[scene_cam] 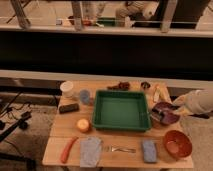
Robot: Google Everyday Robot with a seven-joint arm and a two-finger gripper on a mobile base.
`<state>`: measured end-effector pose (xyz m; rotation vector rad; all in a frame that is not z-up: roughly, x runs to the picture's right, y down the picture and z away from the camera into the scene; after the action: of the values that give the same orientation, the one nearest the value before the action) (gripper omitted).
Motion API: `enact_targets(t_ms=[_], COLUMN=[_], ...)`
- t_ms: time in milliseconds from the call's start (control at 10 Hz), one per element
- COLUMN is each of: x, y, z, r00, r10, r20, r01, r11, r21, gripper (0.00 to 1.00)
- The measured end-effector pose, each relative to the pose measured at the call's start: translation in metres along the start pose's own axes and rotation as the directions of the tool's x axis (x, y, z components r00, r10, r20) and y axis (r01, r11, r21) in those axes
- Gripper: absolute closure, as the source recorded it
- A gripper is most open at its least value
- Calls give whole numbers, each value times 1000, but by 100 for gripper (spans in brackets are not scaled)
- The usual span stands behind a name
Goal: Wipe purple bowl with brush
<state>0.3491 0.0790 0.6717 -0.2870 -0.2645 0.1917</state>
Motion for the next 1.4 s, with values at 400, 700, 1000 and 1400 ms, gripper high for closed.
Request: enact_targets(t_ms=[400, 700, 1000, 1400], x=[1, 20, 58, 105], y=[1, -7, -26, -45], z=[1, 12, 4, -5], r00=[1000, 998, 992, 977], r10=[1, 40, 89, 161], r20=[0, -38, -86, -139], r01=[-1, -40, -88, -156], r11=[1000, 999, 996, 987], r21=[-1, 5, 22, 50], gripper=[100, 100, 100, 100])
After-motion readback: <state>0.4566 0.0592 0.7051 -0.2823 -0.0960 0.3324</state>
